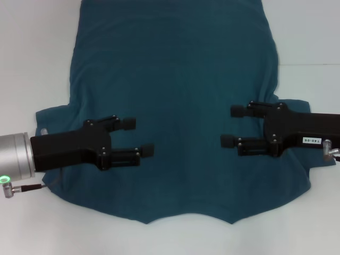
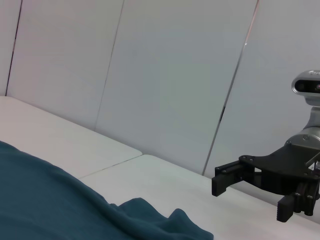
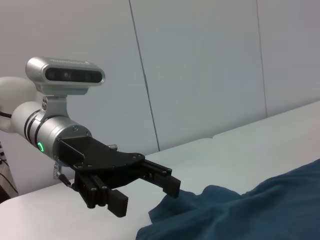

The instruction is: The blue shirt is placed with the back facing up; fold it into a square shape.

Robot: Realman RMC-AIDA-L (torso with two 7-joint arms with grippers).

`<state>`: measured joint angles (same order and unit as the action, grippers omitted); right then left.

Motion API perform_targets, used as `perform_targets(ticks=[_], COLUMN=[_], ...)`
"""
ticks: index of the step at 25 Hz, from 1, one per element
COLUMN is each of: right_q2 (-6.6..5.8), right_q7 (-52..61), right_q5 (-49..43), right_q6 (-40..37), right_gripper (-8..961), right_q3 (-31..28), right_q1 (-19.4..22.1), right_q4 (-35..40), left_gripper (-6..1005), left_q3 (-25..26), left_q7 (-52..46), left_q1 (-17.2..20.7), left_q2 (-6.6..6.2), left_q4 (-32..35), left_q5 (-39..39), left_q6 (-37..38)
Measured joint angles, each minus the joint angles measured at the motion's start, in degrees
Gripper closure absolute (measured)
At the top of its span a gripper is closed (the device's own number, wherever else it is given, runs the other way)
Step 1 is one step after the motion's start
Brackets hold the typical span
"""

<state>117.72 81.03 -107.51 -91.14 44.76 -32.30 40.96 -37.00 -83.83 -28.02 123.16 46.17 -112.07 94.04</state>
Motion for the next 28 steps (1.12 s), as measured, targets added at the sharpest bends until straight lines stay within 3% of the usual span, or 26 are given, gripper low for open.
perform_targets(ticks=[11,22,28], right_q2=[0.21,1.59,1.69], right_q7=[0.00,0.00,0.07], right_q5=[0.17,1.26,4.17], right_q6=[-0.02,0.63,3.54], right_gripper=[41,41,41], right_q3=[-0.48,-4.15,-4.16], right_q1=[0.30,-0.03,-0.13], right_q4=[0.00,-0.16,-2.49], left_gripper=[85,90,98], left_q3=[1.18,6.87,8.32], left_q7=[0.28,-2.51,-4.81], left_q1=[0.10,0.76,2.86], left_q2=[0.39,0.63,0.70], left_q4=[-0.07,-3.22,-3.23], left_q5=[1.40,4.43,4.41], left_q6=[-1.81,-12.42,-18.41])
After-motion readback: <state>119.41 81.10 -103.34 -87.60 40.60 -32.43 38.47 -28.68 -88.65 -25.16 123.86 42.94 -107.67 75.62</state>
